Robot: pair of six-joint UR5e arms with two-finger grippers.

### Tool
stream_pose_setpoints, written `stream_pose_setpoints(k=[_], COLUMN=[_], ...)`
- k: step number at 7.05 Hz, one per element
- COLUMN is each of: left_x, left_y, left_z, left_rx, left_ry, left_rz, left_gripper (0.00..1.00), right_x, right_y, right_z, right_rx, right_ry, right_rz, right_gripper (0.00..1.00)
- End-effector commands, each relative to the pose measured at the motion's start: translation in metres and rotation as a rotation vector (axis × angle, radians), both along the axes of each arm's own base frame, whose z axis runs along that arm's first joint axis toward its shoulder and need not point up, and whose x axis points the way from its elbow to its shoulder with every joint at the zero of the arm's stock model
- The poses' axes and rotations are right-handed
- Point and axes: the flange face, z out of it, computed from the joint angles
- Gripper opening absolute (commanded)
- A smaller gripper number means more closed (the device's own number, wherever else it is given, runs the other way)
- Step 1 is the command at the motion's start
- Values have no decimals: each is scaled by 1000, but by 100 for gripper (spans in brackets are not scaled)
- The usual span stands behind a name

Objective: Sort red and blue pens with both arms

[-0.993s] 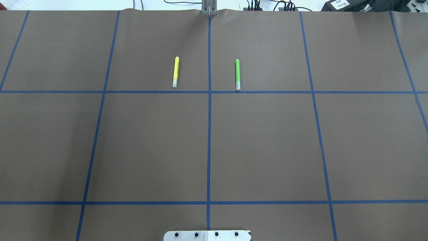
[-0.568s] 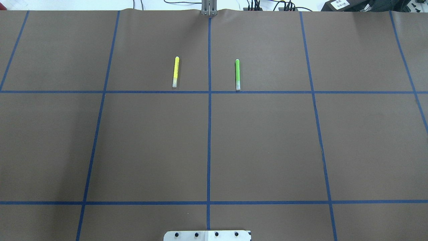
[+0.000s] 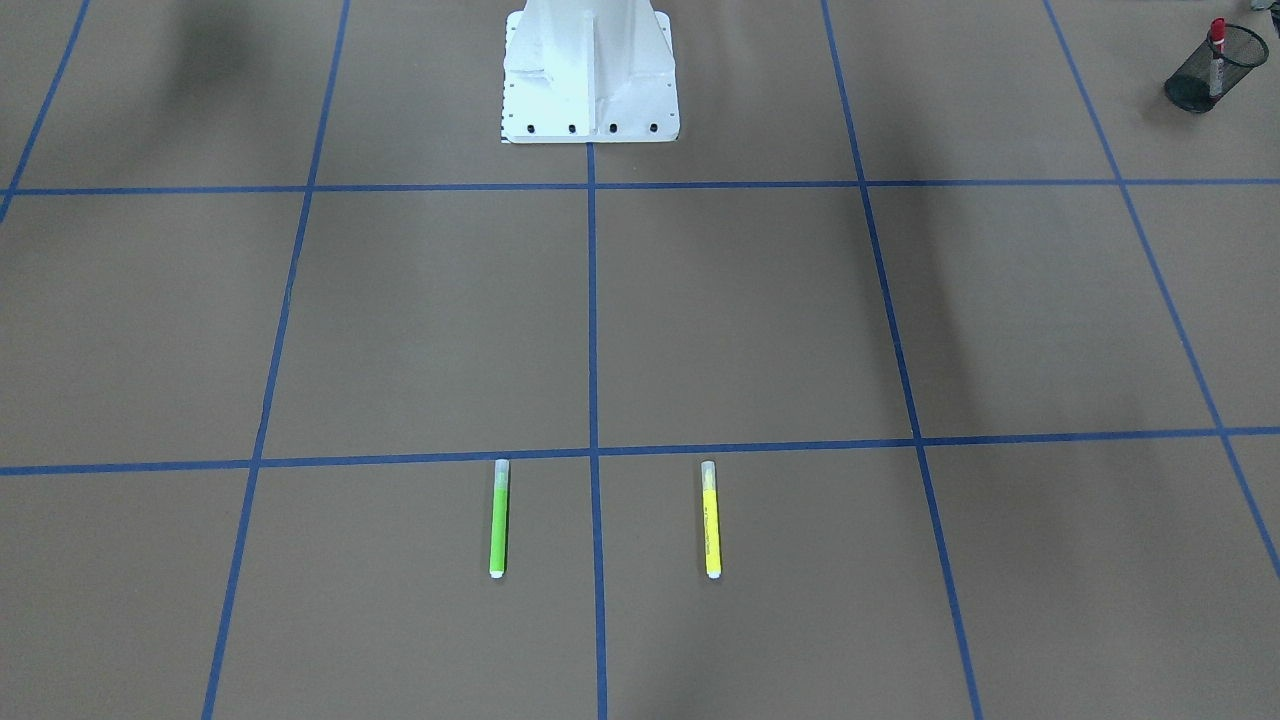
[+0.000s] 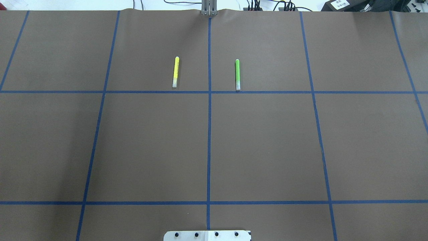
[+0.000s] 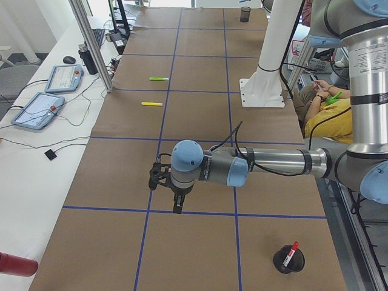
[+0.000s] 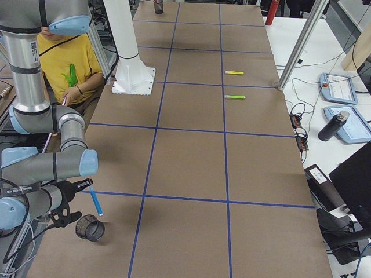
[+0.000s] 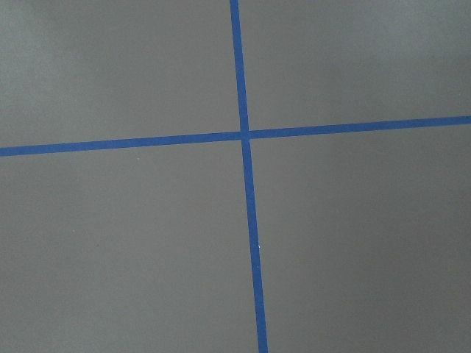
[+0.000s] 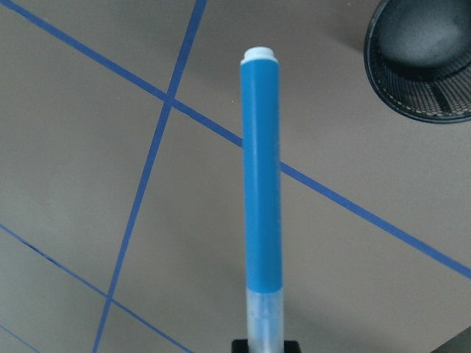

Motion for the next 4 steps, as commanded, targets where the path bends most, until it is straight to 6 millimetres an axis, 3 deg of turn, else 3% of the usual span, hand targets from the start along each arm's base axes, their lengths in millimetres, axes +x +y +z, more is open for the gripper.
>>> stream_pose_setpoints(k=[1, 4], left_x=[0, 0], left_y=[4, 5], left_z=[3, 1], left_rx=[2, 31], left_ry=[0, -1], left_rz=[0, -1], left_gripper=[100, 100], right_x=[-3, -8], right_y=[1, 11], right_z=[24, 36], right_rx=[-73, -96], right_ry=[-70, -104], right_rz=[37, 67], right_gripper=[0, 0])
